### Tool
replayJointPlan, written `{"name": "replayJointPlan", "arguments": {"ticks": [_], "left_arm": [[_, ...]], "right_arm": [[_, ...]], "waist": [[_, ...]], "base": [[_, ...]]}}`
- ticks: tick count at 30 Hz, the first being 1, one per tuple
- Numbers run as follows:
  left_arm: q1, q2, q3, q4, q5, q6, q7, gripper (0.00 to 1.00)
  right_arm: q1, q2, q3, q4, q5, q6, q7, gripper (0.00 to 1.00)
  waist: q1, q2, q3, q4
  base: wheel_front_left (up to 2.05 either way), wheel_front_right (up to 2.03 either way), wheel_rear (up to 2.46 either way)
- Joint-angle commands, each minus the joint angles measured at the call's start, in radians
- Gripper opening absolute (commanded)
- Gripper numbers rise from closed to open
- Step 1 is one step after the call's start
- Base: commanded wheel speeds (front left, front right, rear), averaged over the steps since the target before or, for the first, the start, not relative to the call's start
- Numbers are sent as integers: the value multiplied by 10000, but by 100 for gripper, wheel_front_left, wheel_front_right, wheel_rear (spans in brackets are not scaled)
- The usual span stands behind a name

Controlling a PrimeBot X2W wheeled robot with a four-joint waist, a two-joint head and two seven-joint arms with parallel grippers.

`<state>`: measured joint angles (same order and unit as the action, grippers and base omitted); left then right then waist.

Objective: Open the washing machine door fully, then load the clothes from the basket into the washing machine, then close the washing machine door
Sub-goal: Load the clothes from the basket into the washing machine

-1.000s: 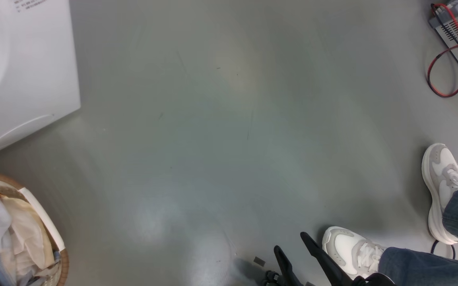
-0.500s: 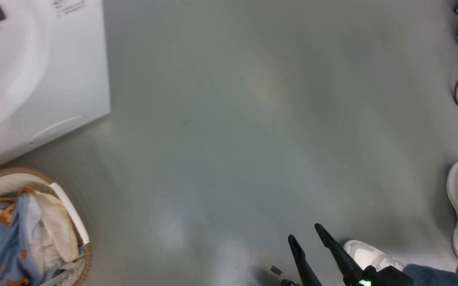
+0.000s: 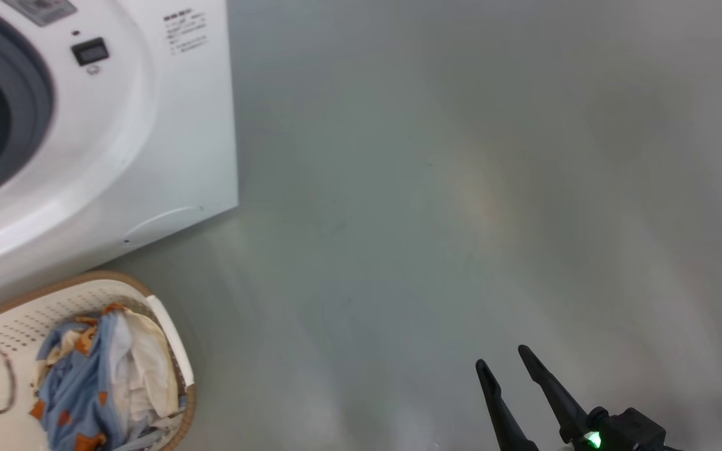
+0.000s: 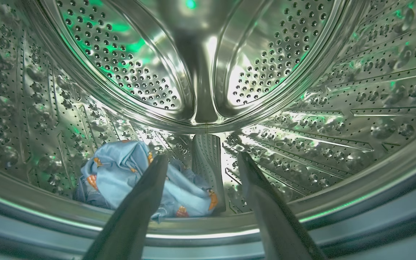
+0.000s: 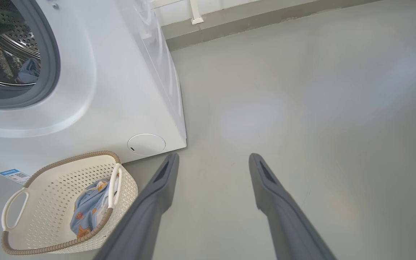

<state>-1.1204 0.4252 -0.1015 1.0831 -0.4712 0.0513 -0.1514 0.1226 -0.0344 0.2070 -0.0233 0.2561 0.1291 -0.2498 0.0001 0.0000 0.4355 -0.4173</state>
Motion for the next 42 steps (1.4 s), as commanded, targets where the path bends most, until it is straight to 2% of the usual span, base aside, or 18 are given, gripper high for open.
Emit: {"name": "replayJointPlan", "arguments": {"ticks": [1,11,19,24,30,34,42], "left_arm": [[238,256,117,-68,-82,55,-197,100],[1134,-887,-93,197,-259,-392,-889,100],[2349,-1678,-241,-548,-218,-816,-1092,100],[3336,-1847,-299,-1648,39,-986,-1099,100],[5059,-1981,-167,-3677,294,-1197,-1102,100],[6218,-1958,108,-4950,426,-1204,-1102,100],[8345,-2203,781,-6557,163,-1157,-1103,100]], "right_arm": [[-100,-158,120,-113,-59,16,-120,100],[-201,-158,-329,311,-332,16,-120,100],[-376,-158,-844,391,-274,16,-120,100],[-458,-158,-958,564,-521,16,-120,100],[-664,-158,-1002,769,-1174,16,-120,100],[-833,-158,-1111,766,-1310,16,-120,100],[-975,-158,-1374,825,-1513,16,-120,100]], "waist": [[-1,0,-455,413],[-1,0,-1308,1324],[-1,0,-1776,2128],[-1,0,-1850,2511],[-1,0,-1776,2989],[-1,0,-1732,3181],[-1,0,-1998,3522]], "base": [[0,0,0],[0,0,0],[0,0,0],[0,0,0],[0,0,0],[0,0,0],[0,0,0]]}}
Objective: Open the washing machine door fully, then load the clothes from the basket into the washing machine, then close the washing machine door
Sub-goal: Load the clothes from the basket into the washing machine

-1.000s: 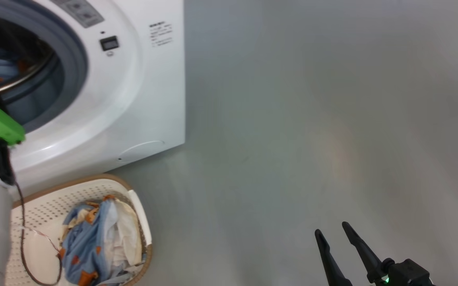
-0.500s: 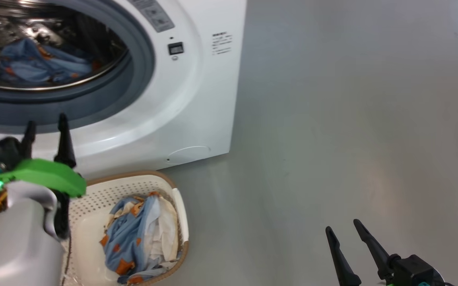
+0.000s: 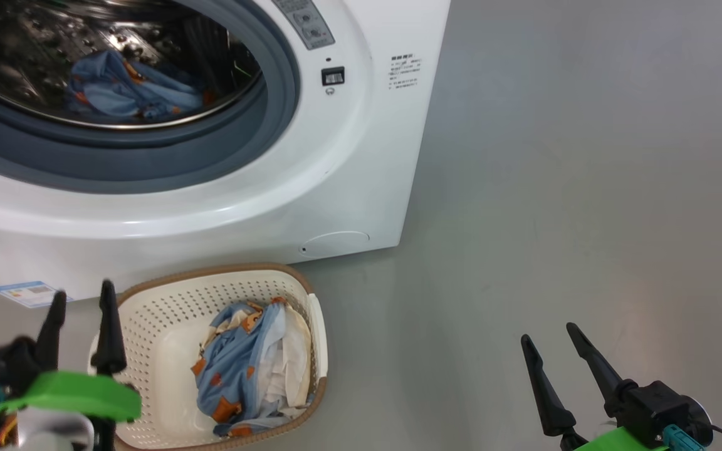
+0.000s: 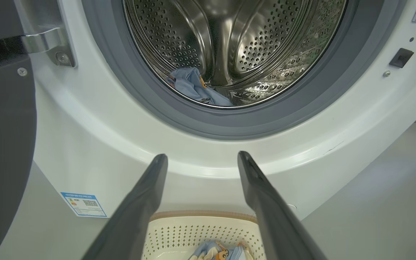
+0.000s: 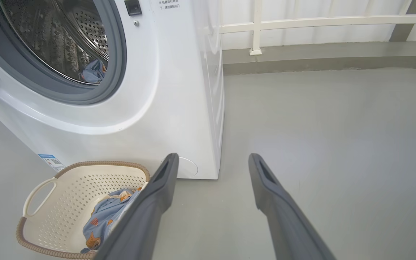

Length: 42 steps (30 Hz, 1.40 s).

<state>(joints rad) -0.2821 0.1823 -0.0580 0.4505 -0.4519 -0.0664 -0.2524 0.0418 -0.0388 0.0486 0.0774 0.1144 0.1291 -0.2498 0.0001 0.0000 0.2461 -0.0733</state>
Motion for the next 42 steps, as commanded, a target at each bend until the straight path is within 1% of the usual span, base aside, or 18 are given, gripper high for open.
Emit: {"name": "replayJointPlan", "arguments": {"ticks": [1,9,11,16,22,26,42], "left_arm": [[202,205,402,-367,-16,58,-92,100],[1680,-117,923,-1151,23,507,-93,100],[1925,-192,979,-1288,105,517,-93,100],[2426,-445,1148,-1699,459,491,-93,100],[3052,-711,1329,-2244,981,212,-93,100],[3488,-858,1498,-2345,1225,126,-93,100],[3848,-1206,1576,-2393,1657,194,-93,100]], "right_arm": [[-164,-114,218,-154,-131,16,-120,100],[-14,-114,82,104,-151,16,-120,100],[13,-114,71,179,-95,16,-120,100],[82,-114,21,390,-82,16,-120,100],[82,-114,-74,446,13,16,-120,100],[106,-114,-173,465,35,16,-120,100],[337,-114,-302,574,360,16,-120,100]], "waist": [[-1,0,-185,106],[-1,0,-827,265],[-1,0,-957,296],[-1,0,-1328,339],[-1,0,-1663,344],[-1,0,-1880,317],[-1,0,-2437,318]], "base": [[0,0,0],[0,0,0],[0,0,0],[0,0,0],[0,0,0],[0,0,0],[0,0,0]]}}
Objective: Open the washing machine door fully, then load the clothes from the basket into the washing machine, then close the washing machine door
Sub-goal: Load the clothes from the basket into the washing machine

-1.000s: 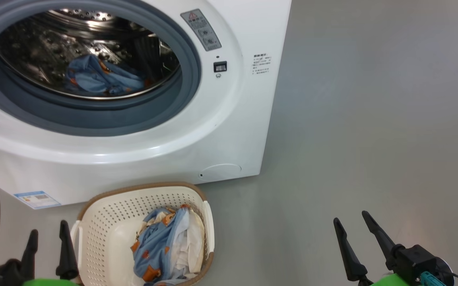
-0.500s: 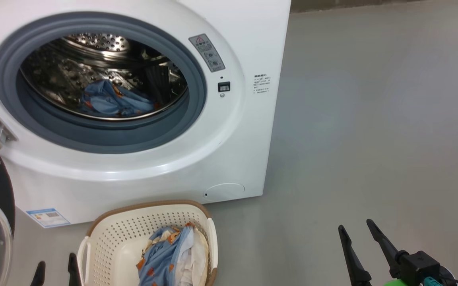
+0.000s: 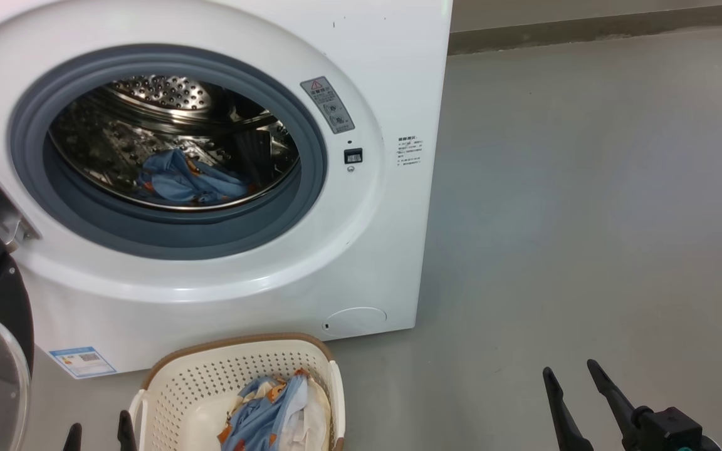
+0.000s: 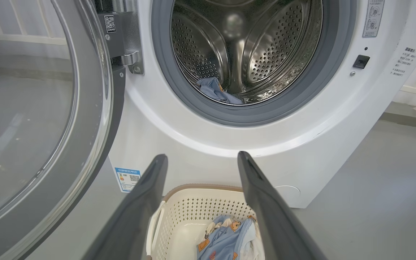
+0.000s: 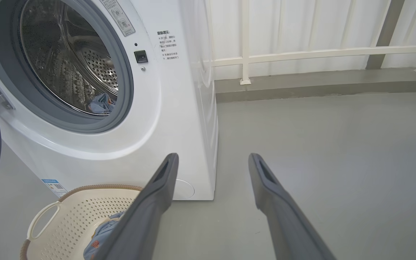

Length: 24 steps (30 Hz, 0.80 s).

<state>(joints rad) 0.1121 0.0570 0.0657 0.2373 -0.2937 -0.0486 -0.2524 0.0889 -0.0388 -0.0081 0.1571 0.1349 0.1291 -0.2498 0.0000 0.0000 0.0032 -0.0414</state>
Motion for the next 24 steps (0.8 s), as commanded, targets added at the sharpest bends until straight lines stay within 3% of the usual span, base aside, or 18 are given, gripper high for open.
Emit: {"name": "replayJointPlan", "arguments": {"ticks": [1,13,24], "left_arm": [[-76,41,360,-270,91,9,-93,100],[124,-9,563,-382,213,-27,-93,100],[108,-34,538,-463,200,-123,-93,100]], "right_arm": [[-123,-114,265,-230,157,16,-120,100],[41,-114,159,-390,-54,16,-120,100],[-55,-114,153,-469,-129,16,-120,100]], "waist": [[0,0,-13,-2],[0,0,-33,52],[0,0,140,567]], "base": [[0,0,0],[0,0,0],[0,0,0]]}}
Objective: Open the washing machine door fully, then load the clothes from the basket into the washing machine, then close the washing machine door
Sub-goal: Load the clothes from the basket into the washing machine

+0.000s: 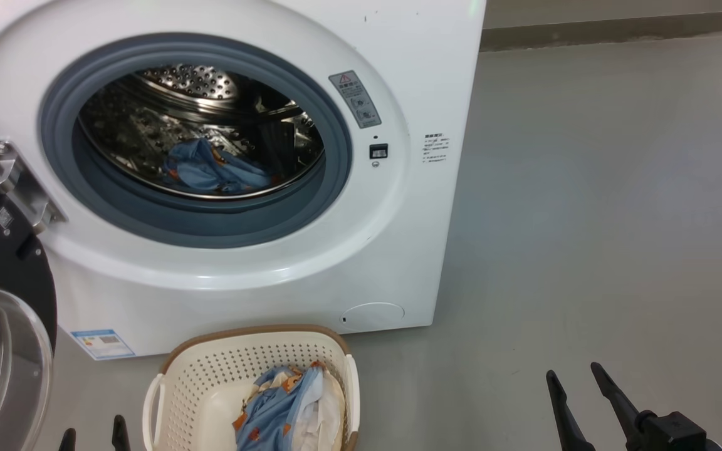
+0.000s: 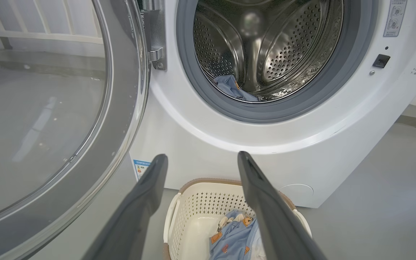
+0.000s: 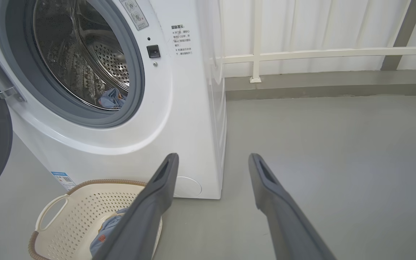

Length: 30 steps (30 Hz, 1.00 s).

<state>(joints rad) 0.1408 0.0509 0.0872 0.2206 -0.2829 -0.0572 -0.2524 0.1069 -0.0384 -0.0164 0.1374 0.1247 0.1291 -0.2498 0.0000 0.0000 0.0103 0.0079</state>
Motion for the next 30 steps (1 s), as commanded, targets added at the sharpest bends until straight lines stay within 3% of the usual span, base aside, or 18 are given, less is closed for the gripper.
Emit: {"name": "replayJointPlan", "arguments": {"ticks": [1,9,16,24,30], "left_arm": [[-170,26,335,-307,91,-48,-93,100],[-190,35,378,-301,85,-166,-93,100],[-704,391,133,127,-87,-374,452,100],[-1649,1235,-199,432,-1269,-694,1302,100],[-2145,2328,-722,823,-2114,-729,1548,100]], "right_arm": [[-254,-118,248,-271,-23,16,-120,100],[-401,-118,355,-296,-4,16,-120,100],[-679,-118,566,-400,82,16,-120,100],[-1413,-118,1443,-911,382,16,-120,100],[-1677,-118,2024,-1617,753,16,-120,100]], "waist": [[0,0,92,99],[0,0,410,143],[0,0,1214,-77],[0,0,2981,-1037],[0,0,4216,-2017]], "base": [[0,0,0],[0,0,0],[0,0,0],[0,0,0],[0,0,0]]}}
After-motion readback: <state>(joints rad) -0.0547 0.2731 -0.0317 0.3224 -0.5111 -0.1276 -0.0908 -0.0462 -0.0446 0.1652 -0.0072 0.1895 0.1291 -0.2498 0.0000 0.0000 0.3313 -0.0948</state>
